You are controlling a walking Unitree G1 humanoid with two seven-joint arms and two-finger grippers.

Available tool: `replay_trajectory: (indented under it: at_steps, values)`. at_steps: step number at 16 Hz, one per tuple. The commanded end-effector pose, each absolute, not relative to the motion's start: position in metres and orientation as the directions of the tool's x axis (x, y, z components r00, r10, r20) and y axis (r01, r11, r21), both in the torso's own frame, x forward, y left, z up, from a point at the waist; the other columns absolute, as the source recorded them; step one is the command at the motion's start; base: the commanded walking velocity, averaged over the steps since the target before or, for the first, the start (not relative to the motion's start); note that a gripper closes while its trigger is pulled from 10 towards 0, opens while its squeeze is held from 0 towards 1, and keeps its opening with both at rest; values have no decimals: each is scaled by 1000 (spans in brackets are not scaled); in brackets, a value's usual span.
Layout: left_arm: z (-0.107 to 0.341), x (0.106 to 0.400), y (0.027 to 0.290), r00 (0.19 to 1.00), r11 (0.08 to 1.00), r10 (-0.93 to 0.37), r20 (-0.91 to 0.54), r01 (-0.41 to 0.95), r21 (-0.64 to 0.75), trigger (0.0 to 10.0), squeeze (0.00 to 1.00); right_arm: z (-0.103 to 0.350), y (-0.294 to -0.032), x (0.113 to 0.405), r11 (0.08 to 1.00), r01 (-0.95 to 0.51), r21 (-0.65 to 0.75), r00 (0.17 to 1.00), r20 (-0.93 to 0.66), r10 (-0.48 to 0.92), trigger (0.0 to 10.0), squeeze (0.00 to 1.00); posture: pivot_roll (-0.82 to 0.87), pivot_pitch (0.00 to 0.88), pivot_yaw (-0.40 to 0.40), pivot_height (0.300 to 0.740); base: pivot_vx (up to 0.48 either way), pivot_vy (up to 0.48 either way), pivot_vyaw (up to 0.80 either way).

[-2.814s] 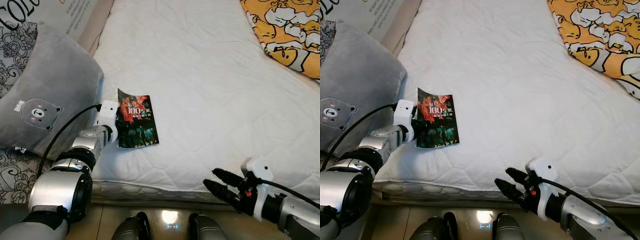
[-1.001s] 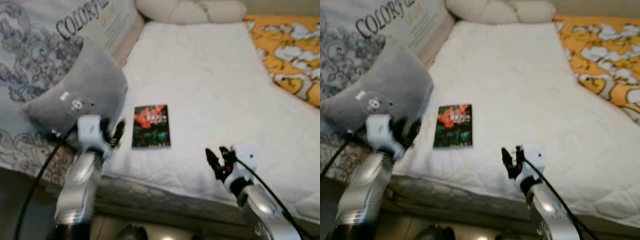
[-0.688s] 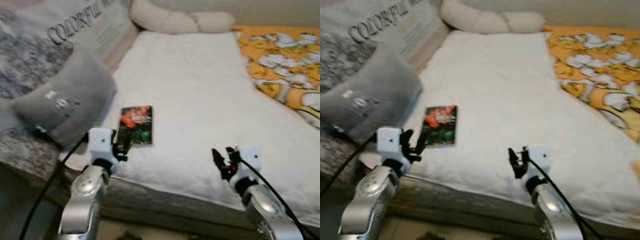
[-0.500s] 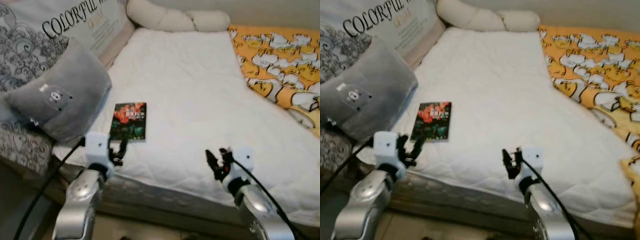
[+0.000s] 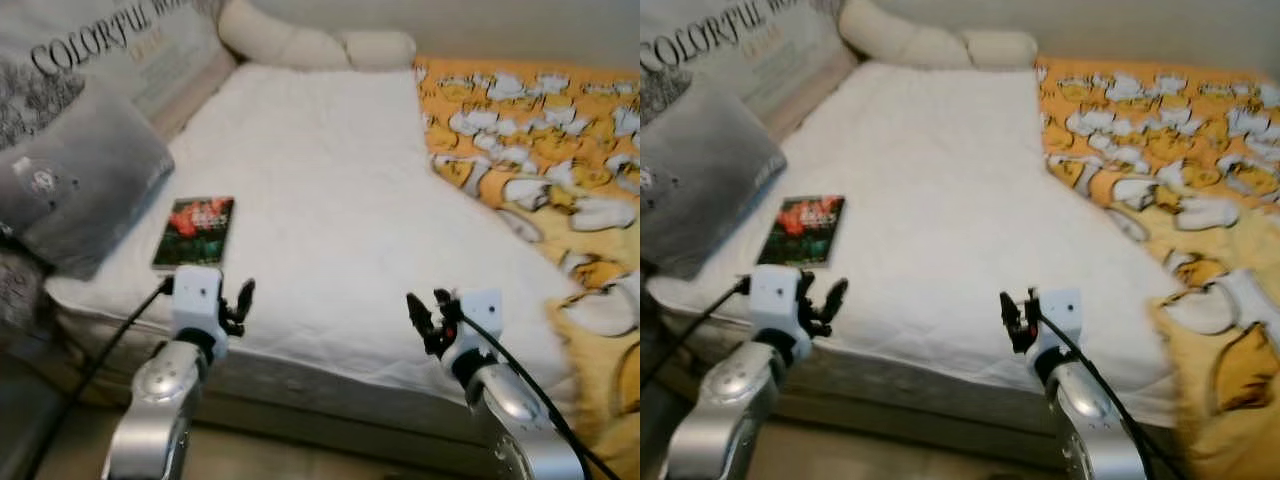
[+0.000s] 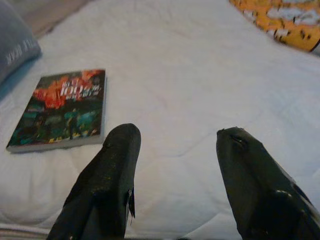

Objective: Clean up the room

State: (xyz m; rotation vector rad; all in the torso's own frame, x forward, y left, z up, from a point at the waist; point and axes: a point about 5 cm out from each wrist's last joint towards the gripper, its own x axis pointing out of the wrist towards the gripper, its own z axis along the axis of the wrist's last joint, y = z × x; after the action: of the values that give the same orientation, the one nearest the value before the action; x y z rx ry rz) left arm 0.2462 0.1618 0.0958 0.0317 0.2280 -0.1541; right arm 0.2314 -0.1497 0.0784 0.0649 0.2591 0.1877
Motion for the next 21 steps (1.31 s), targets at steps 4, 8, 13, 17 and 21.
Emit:
replay_trajectory:
  at_steps: [4,8,13,17,21]
  values:
    - [94,241,154,958,985,-167,-232,175,12,10000,0,79,-149,232,977,-209,39,945,-250,212,10000,0,-86,57,45,740,0,-480,0]
    - [94,242,154,964,991,-136,-230,135,-17,10000,0,82,-145,237,975,-222,30,944,-242,222,10000,0,-93,56,40,740,0,-217,0]
    - [100,245,158,971,989,-146,-191,150,5,10000,0,83,-141,240,970,-238,42,940,-243,241,10000,0,-92,52,43,740,0,0,0]
    - [102,248,162,972,989,-146,-185,146,-13,10000,0,83,-138,248,971,-235,47,938,-250,239,10000,0,-93,53,47,740,198,0,-541]
    - [102,248,164,972,989,-146,-186,146,-15,10000,0,86,-134,257,968,-249,40,938,-240,251,10000,0,-86,53,41,740,292,0,-542]
